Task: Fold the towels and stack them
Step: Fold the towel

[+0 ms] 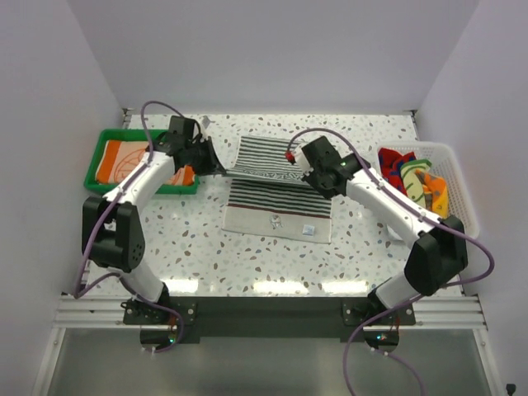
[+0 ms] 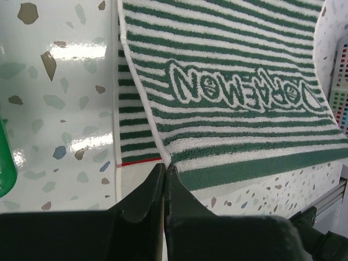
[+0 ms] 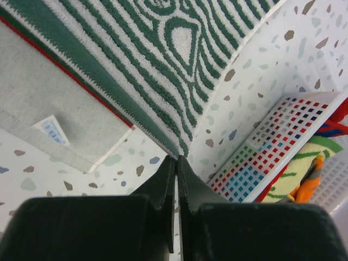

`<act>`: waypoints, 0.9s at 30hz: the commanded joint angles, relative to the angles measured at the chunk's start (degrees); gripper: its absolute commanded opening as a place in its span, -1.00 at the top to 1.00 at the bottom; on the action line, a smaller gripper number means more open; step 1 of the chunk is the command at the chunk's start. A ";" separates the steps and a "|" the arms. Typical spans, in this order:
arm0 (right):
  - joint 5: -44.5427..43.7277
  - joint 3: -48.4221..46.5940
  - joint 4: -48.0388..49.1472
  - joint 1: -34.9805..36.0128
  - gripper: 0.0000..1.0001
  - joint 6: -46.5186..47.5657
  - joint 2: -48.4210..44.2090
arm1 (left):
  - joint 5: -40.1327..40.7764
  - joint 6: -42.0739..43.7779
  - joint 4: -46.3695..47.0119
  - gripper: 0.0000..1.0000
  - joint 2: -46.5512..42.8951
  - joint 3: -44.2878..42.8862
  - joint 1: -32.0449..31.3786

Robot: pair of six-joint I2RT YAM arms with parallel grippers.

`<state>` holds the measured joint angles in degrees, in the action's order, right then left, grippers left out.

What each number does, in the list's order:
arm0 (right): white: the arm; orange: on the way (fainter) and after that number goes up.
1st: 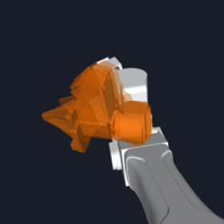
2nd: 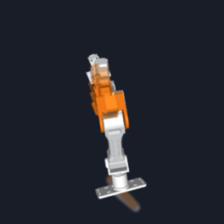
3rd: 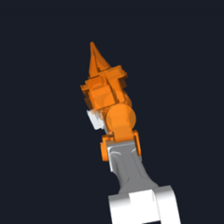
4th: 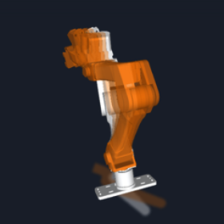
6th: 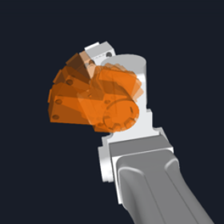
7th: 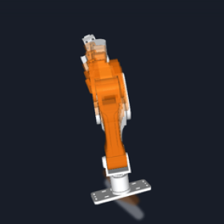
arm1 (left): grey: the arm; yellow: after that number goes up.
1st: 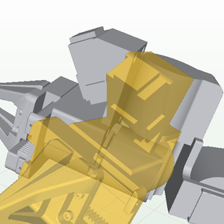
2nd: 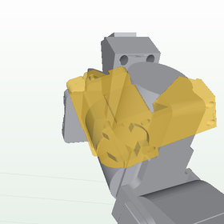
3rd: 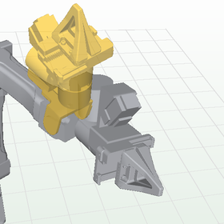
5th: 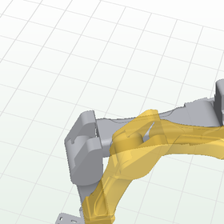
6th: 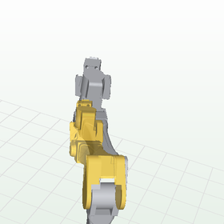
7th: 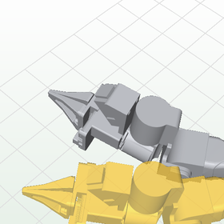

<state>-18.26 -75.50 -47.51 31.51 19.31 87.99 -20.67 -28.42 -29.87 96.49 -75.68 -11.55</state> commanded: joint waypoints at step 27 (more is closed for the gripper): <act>10.35 10.20 -4.44 5.67 1.00 3.28 9.22 | 12.58 2.59 2.01 1.00 -3.50 19.25 -6.03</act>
<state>-9.85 -66.19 -51.44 37.12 21.98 95.85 -12.25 -27.22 -29.34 93.12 -57.30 -17.67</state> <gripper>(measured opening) 0.017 0.028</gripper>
